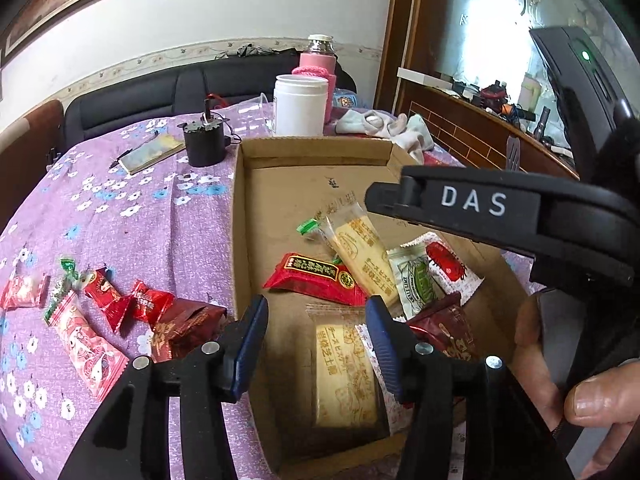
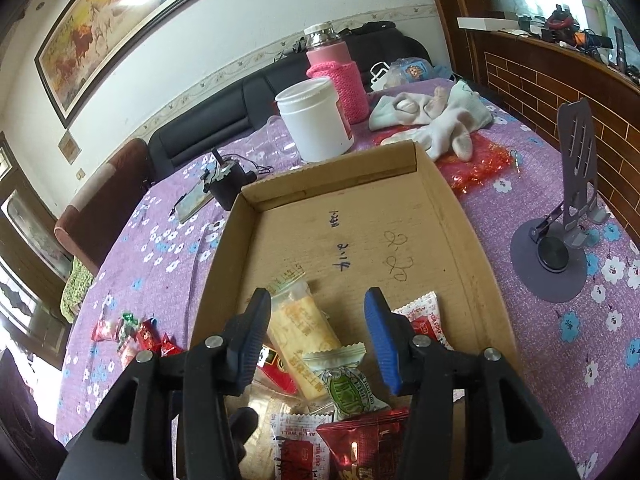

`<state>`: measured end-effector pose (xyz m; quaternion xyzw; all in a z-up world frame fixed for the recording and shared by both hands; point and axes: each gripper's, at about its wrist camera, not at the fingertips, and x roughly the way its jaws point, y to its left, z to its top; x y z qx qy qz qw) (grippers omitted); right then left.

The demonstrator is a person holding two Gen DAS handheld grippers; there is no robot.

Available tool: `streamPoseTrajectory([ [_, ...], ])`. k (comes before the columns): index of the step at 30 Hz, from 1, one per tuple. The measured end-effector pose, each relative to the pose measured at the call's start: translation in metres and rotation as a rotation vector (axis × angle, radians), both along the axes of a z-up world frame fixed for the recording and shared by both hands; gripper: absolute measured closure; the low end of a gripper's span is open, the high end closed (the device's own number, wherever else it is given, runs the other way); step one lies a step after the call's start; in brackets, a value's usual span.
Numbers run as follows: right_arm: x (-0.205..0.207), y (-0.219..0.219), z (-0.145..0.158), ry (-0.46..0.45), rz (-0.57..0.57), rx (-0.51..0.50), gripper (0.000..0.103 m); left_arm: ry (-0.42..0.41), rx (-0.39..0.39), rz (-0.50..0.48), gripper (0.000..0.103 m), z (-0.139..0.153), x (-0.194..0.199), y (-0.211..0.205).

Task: Organize snacks
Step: 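Withdraw both grippers from the tray back over the snack pile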

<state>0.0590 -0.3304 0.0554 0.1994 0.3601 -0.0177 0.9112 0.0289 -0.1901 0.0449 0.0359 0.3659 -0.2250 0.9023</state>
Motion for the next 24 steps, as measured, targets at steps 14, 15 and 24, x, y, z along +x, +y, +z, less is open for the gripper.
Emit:
streamPoseTrajectory([
  [14, -0.010, 0.005, 0.013, -0.071, -0.030, -0.045, 0.056, -0.109, 0.007, 0.072, 0.050, 0.016, 0.000, 0.014],
  [15, -0.010, 0.006, 0.013, -0.074, -0.027, -0.044, 0.056, -0.116, 0.007, 0.083, 0.050, 0.018, 0.001, 0.017],
  [24, -0.017, 0.029, 0.020, -0.122, 0.059, -0.051, 0.055, -0.037, -0.010, 0.225, 0.049, 0.047, 0.003, 0.084],
])
